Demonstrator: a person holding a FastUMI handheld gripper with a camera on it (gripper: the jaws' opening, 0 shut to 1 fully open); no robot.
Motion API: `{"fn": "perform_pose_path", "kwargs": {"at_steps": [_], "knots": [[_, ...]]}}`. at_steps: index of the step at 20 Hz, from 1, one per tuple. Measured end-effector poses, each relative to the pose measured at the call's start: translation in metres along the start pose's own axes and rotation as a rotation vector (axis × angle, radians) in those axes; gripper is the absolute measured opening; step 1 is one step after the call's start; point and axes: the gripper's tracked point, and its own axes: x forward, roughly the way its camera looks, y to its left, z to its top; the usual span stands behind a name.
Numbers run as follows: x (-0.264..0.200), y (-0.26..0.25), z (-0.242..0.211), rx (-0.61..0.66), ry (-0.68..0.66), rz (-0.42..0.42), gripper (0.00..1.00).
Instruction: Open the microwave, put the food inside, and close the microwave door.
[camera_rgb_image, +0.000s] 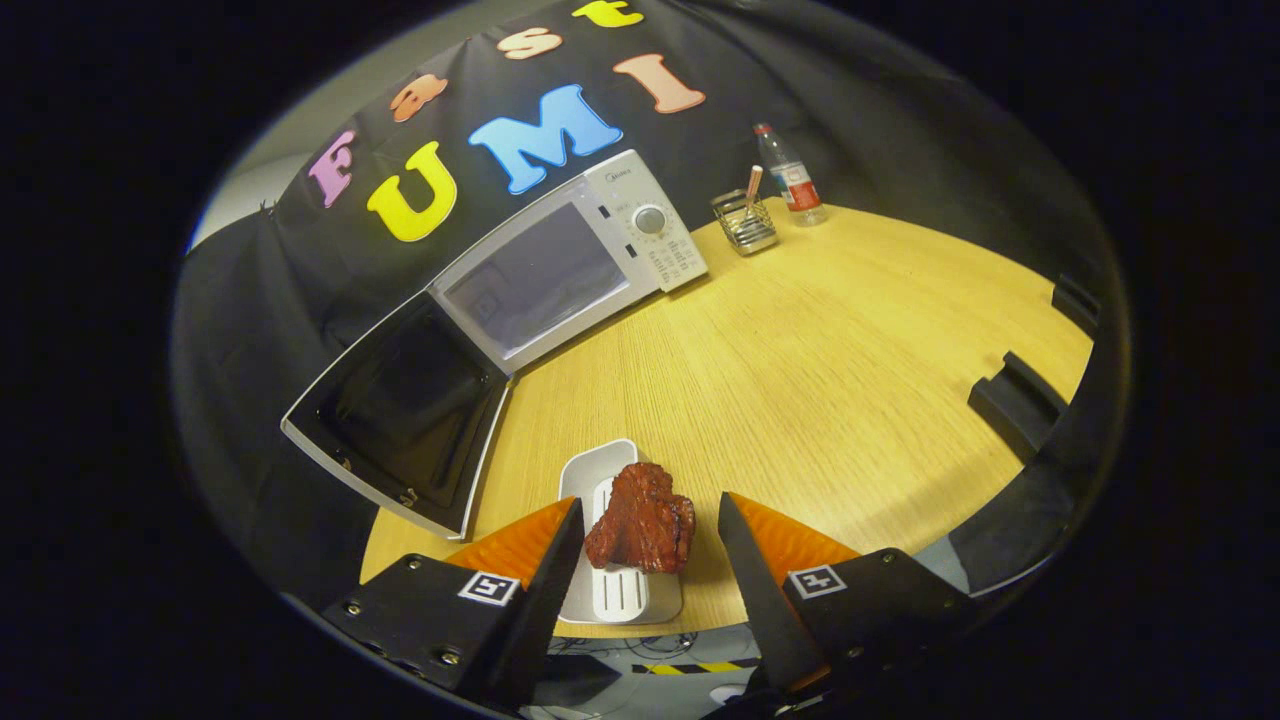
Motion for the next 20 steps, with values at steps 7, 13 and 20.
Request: {"fn": "perform_pose_path", "kwargs": {"at_steps": [7,13,20], "knots": [[0.011,-0.004,0.000,0.108,0.034,0.029,0.26],[0.001,0.015,0.012,0.056,0.049,0.078,0.15],[0.007,0.022,0.036,-0.026,0.044,0.056,0.15]]}}
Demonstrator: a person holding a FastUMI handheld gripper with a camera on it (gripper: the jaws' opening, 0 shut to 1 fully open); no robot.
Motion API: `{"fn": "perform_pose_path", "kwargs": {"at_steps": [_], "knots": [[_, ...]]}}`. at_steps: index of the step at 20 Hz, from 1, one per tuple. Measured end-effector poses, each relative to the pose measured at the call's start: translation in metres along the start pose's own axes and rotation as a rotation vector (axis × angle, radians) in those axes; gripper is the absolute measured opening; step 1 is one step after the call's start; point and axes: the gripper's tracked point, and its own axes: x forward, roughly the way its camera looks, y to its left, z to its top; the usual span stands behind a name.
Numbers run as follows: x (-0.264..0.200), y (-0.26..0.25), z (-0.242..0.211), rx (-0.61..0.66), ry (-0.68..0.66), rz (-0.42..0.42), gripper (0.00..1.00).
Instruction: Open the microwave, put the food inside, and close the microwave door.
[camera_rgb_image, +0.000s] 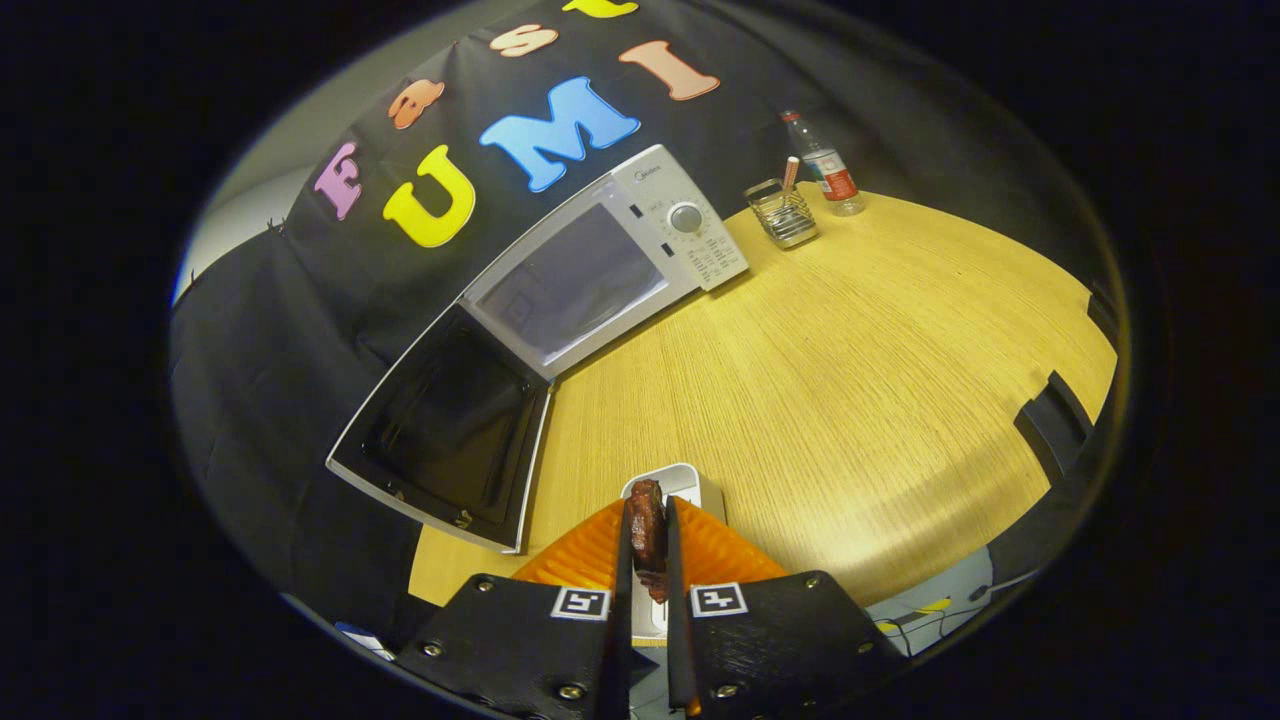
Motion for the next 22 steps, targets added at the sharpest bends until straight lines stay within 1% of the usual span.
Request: {"fn": "perform_pose_path", "kwargs": {"at_steps": [1,4,6,12,17,20,22], "knots": [[0.004,-0.004,0.000,-0.003,0.018,-0.010,0.05],[0.005,0.001,0.007,0.026,0.027,-0.008,0.05],[0.004,0.005,0.022,0.037,0.008,0.002,0.05],[0.008,0.035,0.077,0.057,-0.084,0.071,0.05],[0.032,0.067,0.119,0.028,-0.161,0.111,0.05],[0.055,0.087,0.136,0.026,-0.178,0.148,0.05],[0.072,0.093,0.148,0.018,-0.200,0.144,0.05]]}}
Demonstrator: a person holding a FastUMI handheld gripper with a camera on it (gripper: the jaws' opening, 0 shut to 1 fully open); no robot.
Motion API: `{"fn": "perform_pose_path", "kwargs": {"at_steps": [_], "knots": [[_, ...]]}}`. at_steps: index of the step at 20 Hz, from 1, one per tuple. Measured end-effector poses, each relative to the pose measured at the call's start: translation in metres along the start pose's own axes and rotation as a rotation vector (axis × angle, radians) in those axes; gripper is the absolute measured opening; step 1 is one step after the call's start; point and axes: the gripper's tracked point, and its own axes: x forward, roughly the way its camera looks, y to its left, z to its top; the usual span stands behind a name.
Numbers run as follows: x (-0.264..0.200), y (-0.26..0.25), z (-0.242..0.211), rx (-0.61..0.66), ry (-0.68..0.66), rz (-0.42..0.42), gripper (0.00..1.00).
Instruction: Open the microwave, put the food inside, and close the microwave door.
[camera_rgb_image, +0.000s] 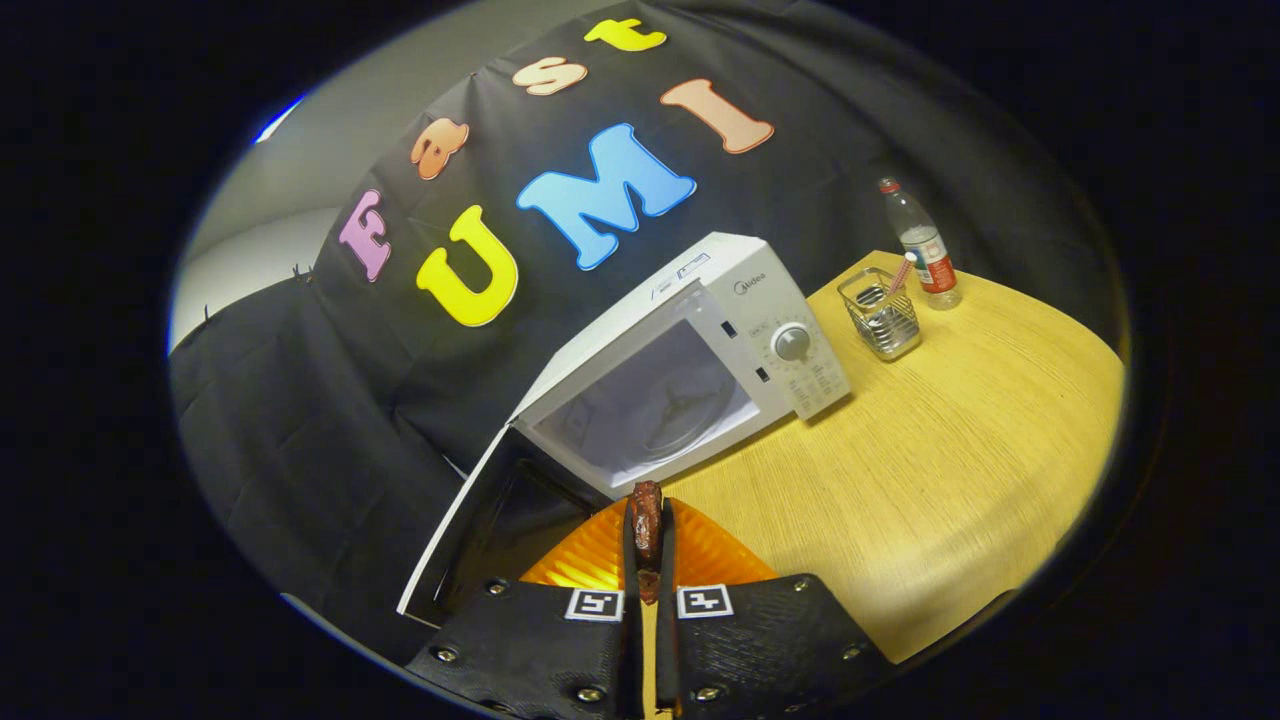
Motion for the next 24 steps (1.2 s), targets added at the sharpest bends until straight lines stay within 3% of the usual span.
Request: {"fn": "perform_pose_path", "kwargs": {"at_steps": [14,24], "knots": [[0.151,0.008,0.029,0.030,-0.139,0.019,0.05],[0.240,0.008,0.007,0.009,-0.210,-0.001,0.06]]}}
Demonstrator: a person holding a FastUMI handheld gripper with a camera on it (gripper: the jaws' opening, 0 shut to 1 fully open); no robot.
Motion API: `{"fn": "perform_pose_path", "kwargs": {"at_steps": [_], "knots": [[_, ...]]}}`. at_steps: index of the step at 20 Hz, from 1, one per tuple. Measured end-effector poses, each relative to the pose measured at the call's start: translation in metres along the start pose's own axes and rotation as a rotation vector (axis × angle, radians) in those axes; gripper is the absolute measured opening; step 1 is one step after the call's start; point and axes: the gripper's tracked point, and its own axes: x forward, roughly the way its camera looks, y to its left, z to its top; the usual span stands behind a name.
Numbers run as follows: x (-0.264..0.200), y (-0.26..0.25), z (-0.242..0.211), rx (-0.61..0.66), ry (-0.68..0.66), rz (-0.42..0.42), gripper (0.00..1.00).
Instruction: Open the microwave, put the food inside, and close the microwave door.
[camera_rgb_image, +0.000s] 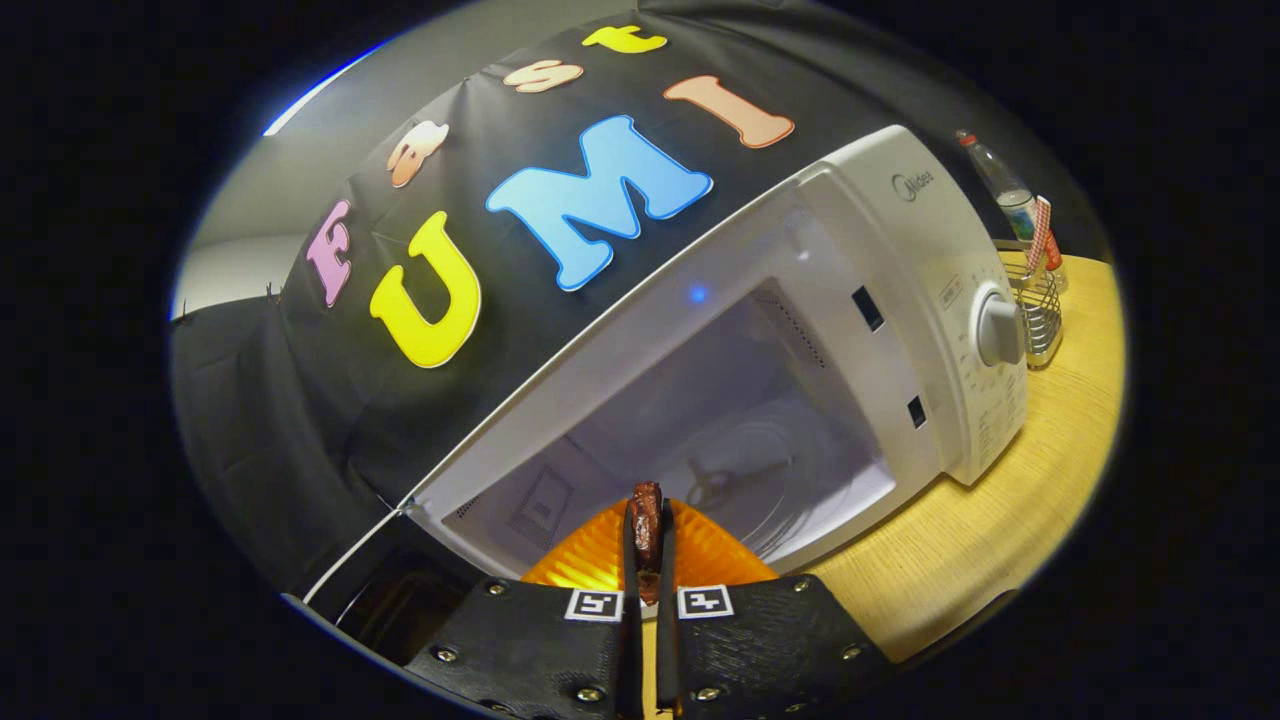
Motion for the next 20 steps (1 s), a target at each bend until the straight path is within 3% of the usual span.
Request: {"fn": "perform_pose_path", "kwargs": {"at_steps": [7,11,16,19,20], "knots": [[0.034,-0.012,-0.001,-0.015,-0.008,-0.011,0.08],[0.051,-0.030,0.005,-0.114,-0.026,-0.064,0.12],[0.061,-0.060,-0.009,-0.365,0.044,-0.170,0.50],[0.056,-0.069,0.011,-0.542,-0.014,-0.235,0.99],[0.053,-0.066,0.013,-0.551,-0.020,-0.227,0.99]]}}
